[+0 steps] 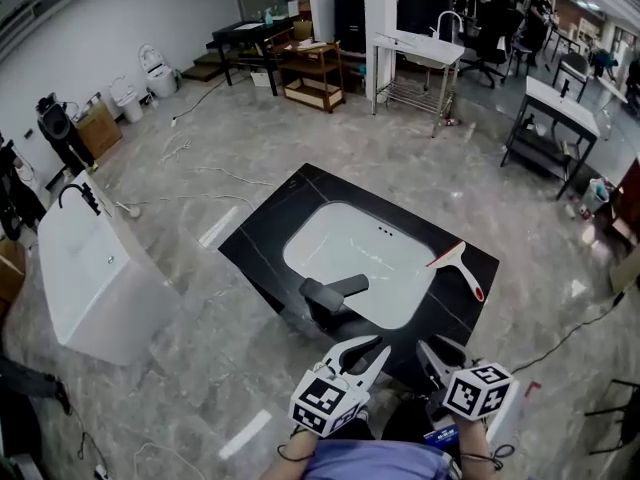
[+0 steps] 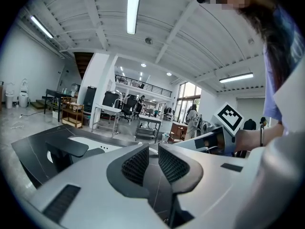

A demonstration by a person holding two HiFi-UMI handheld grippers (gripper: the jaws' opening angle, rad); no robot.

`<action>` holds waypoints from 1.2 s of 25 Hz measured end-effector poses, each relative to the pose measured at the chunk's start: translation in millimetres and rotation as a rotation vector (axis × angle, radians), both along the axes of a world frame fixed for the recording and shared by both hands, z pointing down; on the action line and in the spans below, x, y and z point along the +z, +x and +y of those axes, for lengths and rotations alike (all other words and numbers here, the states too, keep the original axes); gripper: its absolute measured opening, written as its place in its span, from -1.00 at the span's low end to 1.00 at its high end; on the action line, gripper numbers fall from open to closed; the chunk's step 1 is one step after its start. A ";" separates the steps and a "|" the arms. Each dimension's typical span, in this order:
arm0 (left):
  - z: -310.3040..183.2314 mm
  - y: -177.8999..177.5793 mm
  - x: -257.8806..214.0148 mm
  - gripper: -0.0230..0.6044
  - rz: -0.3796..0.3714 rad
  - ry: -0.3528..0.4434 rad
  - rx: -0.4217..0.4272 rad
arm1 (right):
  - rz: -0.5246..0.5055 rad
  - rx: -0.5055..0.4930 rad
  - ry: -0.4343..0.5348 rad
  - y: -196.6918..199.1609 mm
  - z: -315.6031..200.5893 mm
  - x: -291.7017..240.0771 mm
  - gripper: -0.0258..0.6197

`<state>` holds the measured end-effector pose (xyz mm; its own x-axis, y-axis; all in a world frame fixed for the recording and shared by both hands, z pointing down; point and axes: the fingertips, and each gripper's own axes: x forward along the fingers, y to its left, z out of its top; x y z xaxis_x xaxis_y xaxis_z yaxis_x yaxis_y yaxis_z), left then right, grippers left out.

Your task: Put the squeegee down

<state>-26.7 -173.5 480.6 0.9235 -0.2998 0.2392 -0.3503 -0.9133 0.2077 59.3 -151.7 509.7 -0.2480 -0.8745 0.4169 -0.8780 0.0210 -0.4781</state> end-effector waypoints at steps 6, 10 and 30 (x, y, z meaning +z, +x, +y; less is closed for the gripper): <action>5.8 -2.5 0.1 -0.75 0.039 -0.029 0.022 | 0.023 0.023 -0.032 -8.1 16.3 -3.2 -0.57; 8.6 -2.8 3.5 -0.75 0.045 -0.038 0.022 | 0.029 0.028 -0.044 -6.5 21.9 1.5 -0.59; 143.6 44.2 -10.0 -0.75 -0.018 -0.008 -0.043 | 0.031 -0.059 -0.015 34.3 155.3 -5.8 -0.64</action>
<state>17.5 -29.9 470.6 0.9055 -0.3368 0.2582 -0.3926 -0.8957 0.2085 93.6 3.6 503.9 -0.2858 -0.8524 0.4379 -0.8897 0.0662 -0.4518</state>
